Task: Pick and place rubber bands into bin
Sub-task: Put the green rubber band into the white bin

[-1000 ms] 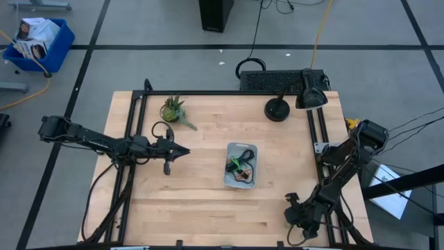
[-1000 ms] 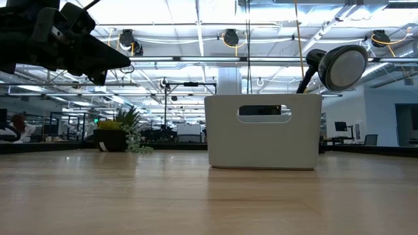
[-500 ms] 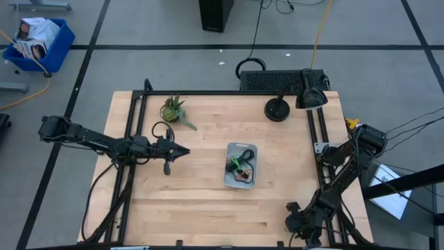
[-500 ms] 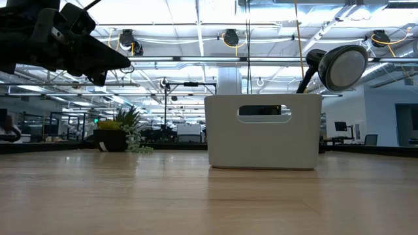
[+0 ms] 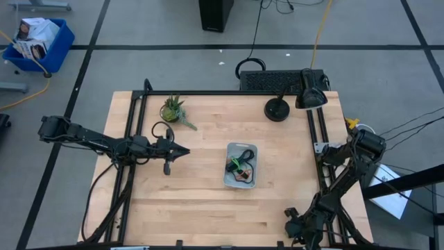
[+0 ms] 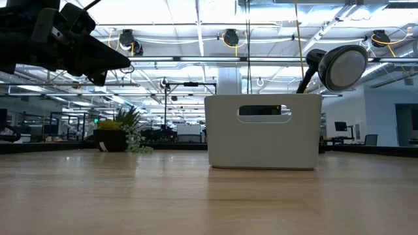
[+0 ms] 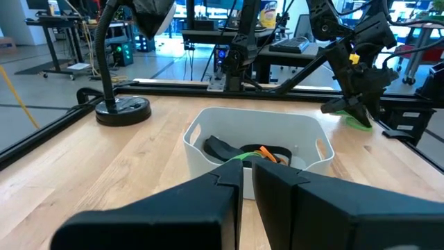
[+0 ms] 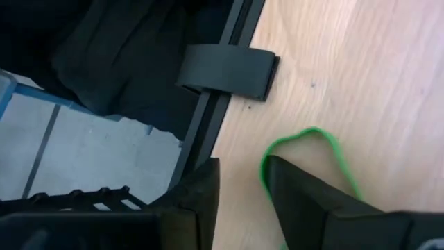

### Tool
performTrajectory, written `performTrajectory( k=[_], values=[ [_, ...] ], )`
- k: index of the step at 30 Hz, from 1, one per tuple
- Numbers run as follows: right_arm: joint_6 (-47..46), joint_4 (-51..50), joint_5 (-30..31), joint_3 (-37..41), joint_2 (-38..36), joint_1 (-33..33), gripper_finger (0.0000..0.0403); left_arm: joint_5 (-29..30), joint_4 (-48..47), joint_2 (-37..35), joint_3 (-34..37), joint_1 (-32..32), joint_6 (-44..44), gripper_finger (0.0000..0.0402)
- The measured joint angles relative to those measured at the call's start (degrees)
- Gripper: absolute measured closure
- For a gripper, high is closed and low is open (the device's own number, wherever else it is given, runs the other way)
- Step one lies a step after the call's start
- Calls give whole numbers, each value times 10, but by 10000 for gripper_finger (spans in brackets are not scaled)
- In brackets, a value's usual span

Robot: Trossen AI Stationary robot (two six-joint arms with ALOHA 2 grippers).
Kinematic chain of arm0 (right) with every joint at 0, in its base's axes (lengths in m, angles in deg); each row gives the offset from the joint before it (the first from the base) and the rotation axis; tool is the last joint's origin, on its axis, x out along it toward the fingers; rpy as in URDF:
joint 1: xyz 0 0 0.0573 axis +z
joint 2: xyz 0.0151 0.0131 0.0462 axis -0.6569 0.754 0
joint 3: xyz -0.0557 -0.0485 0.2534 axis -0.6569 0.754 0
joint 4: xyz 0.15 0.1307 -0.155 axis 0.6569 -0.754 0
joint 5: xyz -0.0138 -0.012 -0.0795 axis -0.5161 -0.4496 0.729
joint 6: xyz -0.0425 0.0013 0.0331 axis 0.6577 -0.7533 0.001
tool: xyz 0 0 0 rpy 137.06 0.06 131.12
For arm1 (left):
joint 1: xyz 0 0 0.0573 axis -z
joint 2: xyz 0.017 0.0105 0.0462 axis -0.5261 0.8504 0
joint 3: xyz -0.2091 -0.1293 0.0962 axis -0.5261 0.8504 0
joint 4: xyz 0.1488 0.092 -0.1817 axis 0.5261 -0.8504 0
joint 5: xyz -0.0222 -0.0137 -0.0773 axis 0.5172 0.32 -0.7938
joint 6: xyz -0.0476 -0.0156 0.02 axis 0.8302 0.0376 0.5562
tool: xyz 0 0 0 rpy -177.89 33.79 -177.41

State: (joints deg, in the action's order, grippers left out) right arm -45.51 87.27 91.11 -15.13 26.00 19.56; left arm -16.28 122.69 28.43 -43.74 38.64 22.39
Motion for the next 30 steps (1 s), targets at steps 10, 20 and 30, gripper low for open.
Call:
performTrajectory(
  k=[10,20,30],
  values=[
    [-38,3,33,-2,16,-1,393,0,0,0,0,0,0,360],
    [0,-99,97,-13,-69,-29,402,12,3,0,0,0,0,360],
    [53,-404,169,-117,-140,-64,402,20,0,0,-1,0,0,360]
  ],
)
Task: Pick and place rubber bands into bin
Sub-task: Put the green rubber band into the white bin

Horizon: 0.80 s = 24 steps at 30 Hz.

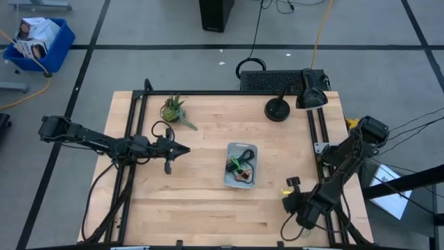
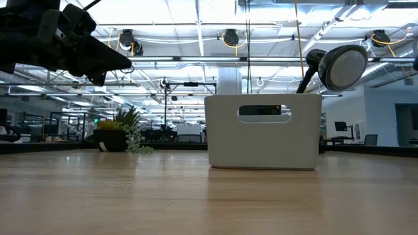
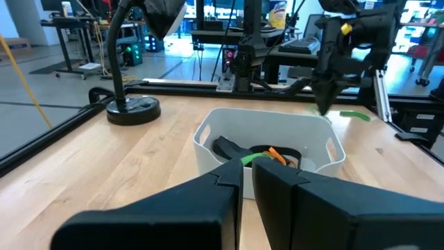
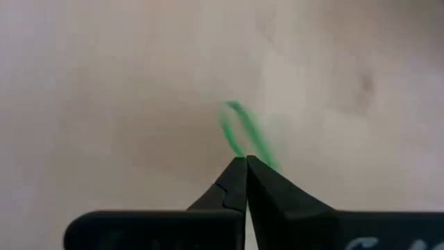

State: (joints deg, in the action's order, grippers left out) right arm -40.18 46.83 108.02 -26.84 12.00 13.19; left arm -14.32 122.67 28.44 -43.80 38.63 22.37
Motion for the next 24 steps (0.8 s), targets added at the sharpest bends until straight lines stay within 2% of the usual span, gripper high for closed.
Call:
performTrajectory(
  k=[7,11,19,24],
  values=[
    [43,3,-2,-4,0,-27,403,0,-8,0,0,0,0,360],
    [95,-16,15,-34,-1,-52,403,0,-8,0,0,0,0,360],
    [257,-18,104,-118,-2,-132,403,0,-9,0,0,0,0,360],
    [360,16,107,-128,-2,-208,403,0,-9,0,0,0,0,360]
  ],
)
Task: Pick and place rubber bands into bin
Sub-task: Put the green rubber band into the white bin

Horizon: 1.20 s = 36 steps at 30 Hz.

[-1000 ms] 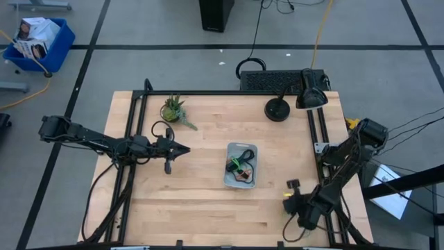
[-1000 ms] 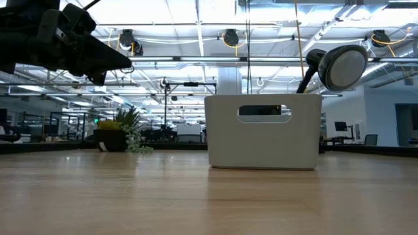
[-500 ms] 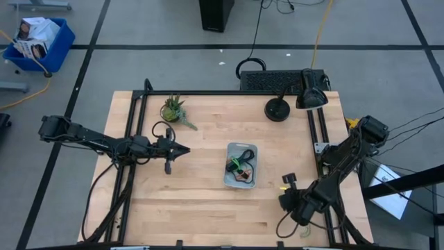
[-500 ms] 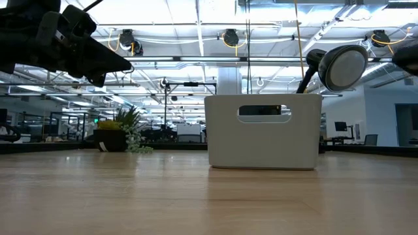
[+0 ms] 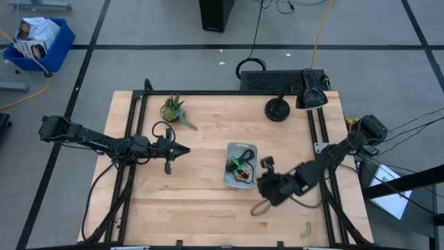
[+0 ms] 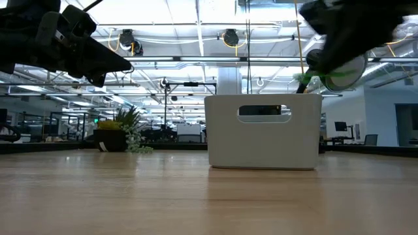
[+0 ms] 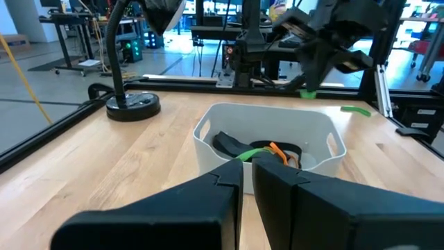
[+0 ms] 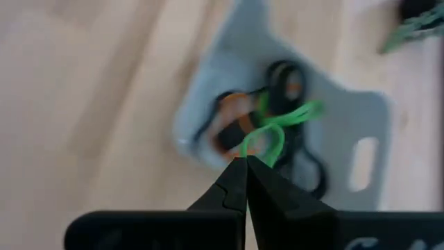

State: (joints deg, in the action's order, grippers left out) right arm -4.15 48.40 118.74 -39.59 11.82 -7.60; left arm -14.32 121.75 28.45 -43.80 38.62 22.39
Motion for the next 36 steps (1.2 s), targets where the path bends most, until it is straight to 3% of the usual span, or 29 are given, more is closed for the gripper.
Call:
performTrajectory(
  k=[6,13,25,28,36],
  values=[
    [84,54,-10,6,0,-73,403,0,-9,0,0,0,0,360],
    [148,134,-96,9,7,-129,403,0,-17,0,0,0,-18,360],
    [166,224,-159,74,7,-189,401,0,-21,0,0,0,-18,360],
    [157,235,-173,74,6,-188,379,0,-21,0,0,0,-18,360],
    [126,254,-184,74,6,-188,259,0,-21,0,0,0,-18,360]
  ],
)
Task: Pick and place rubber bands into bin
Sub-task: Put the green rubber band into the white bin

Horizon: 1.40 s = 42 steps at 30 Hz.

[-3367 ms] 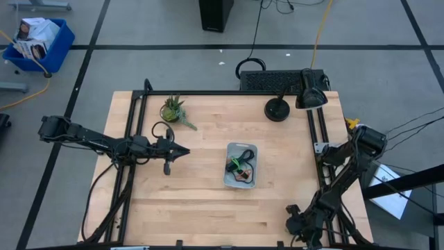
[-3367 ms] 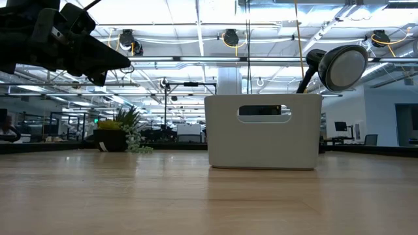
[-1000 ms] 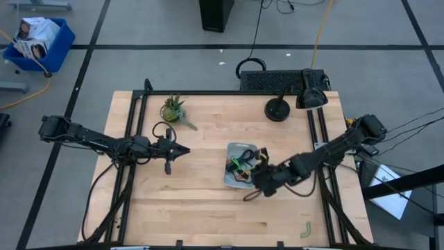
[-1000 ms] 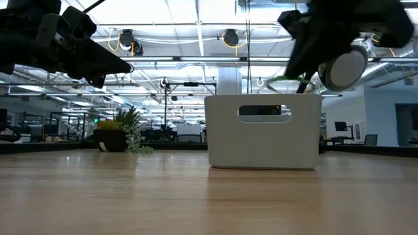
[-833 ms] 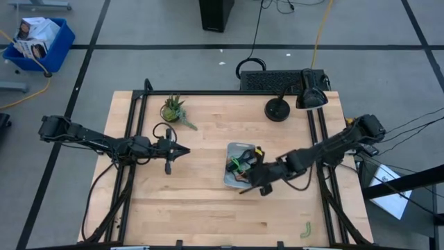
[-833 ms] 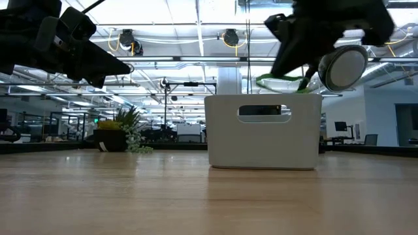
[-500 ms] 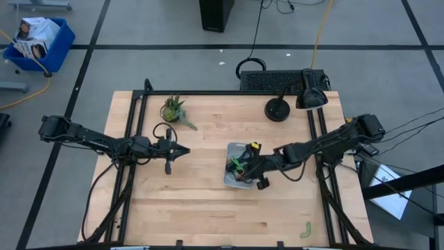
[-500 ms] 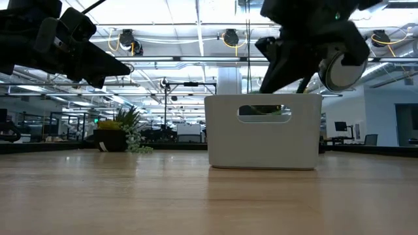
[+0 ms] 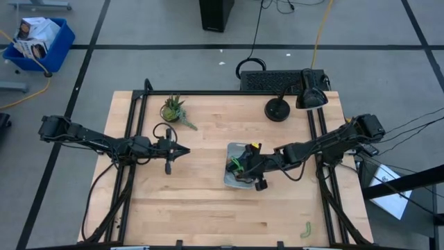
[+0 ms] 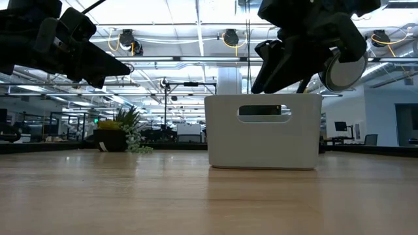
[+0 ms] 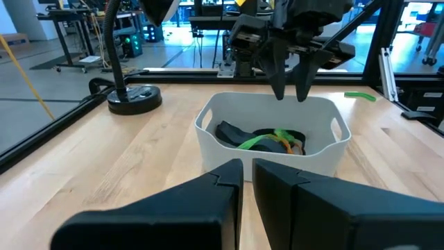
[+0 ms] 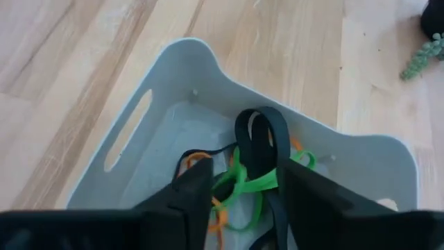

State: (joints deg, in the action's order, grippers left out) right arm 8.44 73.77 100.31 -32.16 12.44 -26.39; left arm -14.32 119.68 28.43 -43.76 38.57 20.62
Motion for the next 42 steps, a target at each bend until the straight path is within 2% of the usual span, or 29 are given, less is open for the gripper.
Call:
performTrajectory(
  k=[6,13,17,22,24,28,35,39,42],
  values=[
    [2,0,3,0,0,0,218,0,0,0,0,0,1,360],
    [-8,-2,1,0,-7,7,226,0,0,0,0,0,1,360],
    [-2,-8,13,0,-48,32,265,0,0,0,0,0,1,360],
    [-2,-45,47,0,-143,76,375,0,-2,0,0,0,1,360],
    [-6,-39,54,10,-183,96,392,0,-5,0,0,0,1,360],
    [-25,2,110,61,-269,138,398,0,-5,0,0,0,0,360],
    [-80,106,162,212,-401,194,402,0,-5,0,0,0,0,360],
    [-156,103,165,278,-429,231,402,0,-6,0,0,0,0,360],
    [-225,92,149,292,-418,275,402,0,-10,0,0,0,0,360]
  ],
)
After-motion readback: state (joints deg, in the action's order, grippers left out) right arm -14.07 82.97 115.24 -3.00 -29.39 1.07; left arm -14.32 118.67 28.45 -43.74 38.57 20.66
